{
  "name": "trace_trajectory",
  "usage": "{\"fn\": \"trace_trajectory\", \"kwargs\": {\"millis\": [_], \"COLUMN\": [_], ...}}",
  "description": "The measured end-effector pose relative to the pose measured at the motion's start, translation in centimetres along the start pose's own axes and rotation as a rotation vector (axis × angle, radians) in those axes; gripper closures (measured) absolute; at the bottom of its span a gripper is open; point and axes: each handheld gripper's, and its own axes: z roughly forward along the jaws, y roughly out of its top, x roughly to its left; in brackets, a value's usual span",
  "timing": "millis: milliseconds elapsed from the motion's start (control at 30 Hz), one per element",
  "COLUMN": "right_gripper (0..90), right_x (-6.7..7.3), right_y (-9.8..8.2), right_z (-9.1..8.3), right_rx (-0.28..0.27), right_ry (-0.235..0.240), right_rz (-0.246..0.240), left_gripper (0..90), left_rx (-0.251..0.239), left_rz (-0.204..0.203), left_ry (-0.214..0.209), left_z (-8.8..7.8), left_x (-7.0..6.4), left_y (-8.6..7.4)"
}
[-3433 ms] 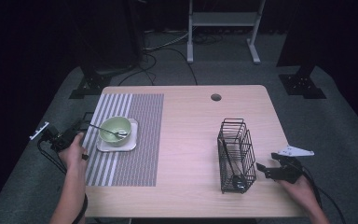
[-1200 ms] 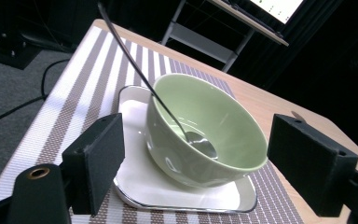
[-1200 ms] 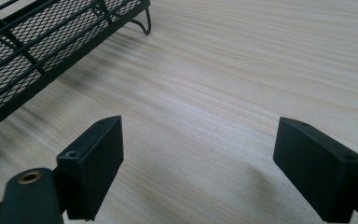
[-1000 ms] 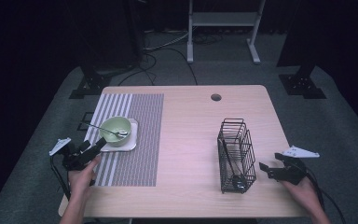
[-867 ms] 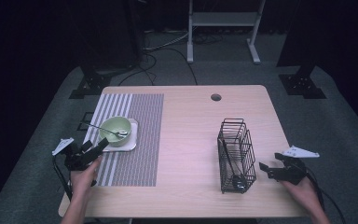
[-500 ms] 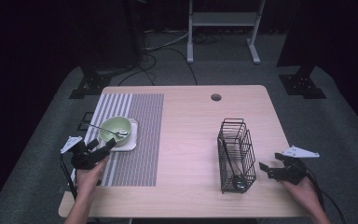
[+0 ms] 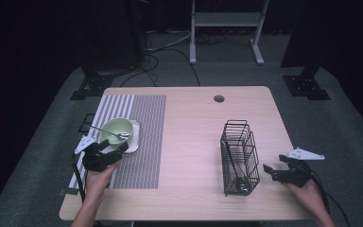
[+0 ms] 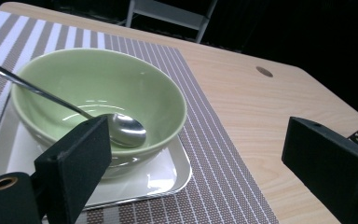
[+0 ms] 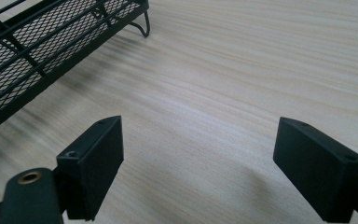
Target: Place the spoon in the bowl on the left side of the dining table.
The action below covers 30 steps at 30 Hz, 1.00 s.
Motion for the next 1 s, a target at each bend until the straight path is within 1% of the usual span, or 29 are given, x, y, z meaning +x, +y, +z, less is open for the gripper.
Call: {"fn": "trace_trajectory", "kwargs": {"millis": [133, 200, 400, 533, 567, 1000], "right_gripper": [14.9, 14.8, 14.8, 14.8, 14.8, 14.8], "right_x": [0.0, 0.0, 0.0, 0.0, 0.0, 0.0], "right_y": [0.0, 0.0, 0.0, 0.0, 0.0, 0.0], "right_z": [0.0, 0.0, 0.0, 0.0, 0.0, 0.0], "right_rx": [0.001, 0.000, -0.001, 0.000, 0.000, 0.000], "right_ry": [0.000, 0.000, -0.001, -0.001, -0.001, 0.000], "right_rz": [0.001, -0.001, -0.001, -0.002, -0.001, 0.001], "left_gripper": [7.0, 7.0, 7.0, 7.0, 7.0, 7.1], "left_rx": [0.008, 0.014, 0.027, 0.029, 0.034, 0.056], "left_rz": [0.009, 0.024, 0.049, 0.055, 0.064, 0.100], "left_ry": [-0.008, -0.013, -0.030, -0.042, -0.044, -0.086], "left_z": [0.3, 0.5, 0.9, 1.2, 1.3, 2.4], "left_x": [-0.4, -0.7, -1.6, -2.2, -2.3, -4.4], "left_y": [-0.1, -0.2, -0.1, -0.2, -0.2, -0.2]}}
